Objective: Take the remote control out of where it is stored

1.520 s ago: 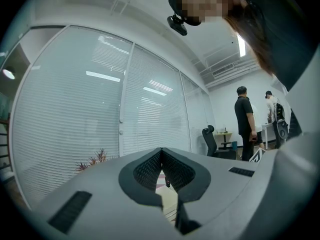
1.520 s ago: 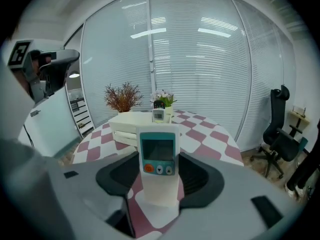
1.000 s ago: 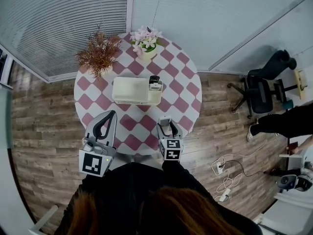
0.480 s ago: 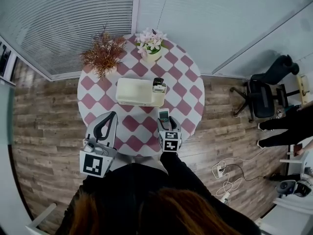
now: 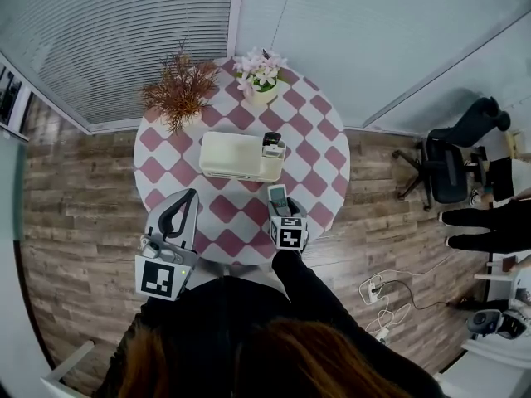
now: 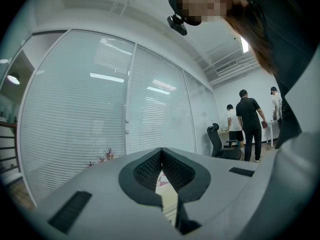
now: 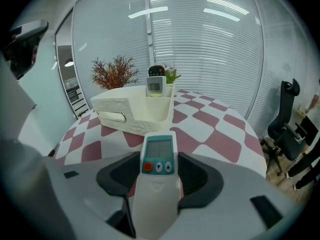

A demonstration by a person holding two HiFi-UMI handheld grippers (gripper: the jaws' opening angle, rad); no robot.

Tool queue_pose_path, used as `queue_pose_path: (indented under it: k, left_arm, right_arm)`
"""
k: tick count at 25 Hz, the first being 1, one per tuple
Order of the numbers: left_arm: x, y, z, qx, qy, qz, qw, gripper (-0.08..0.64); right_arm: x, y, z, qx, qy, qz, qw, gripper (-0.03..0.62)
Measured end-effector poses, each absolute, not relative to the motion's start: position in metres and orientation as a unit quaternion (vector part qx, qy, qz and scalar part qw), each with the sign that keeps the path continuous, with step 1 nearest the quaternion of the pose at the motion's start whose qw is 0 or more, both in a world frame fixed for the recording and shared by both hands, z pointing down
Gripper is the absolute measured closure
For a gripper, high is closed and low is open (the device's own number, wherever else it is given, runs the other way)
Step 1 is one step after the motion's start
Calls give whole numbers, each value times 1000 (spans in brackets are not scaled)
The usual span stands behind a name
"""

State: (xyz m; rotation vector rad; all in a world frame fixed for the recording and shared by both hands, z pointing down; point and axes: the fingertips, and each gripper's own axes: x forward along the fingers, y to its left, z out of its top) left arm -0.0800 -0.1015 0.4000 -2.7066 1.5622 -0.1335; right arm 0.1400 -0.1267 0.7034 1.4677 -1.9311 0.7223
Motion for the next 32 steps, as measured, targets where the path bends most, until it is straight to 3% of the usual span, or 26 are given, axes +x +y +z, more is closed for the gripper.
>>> queue_pose_path:
  k: [11,19,24,32]
  left_arm:
    - [-78,-103,403,-866,498,-44,3,554]
    - [-76,-102,401,-868,494,-43,2,554]
    - [-75,-103,402,-870,491,-43,2,554]
    - [-74,-103,402,-871,490,-40,0,554]
  right_arm:
    - [138,-131,721,540,-730,287,304,341]
    - [142,-140,697,557,-741,235,293,344]
    - [143,-142,688,565,-740,224,289,476]
    - [142,-141,679,571,-740,217,280,574]
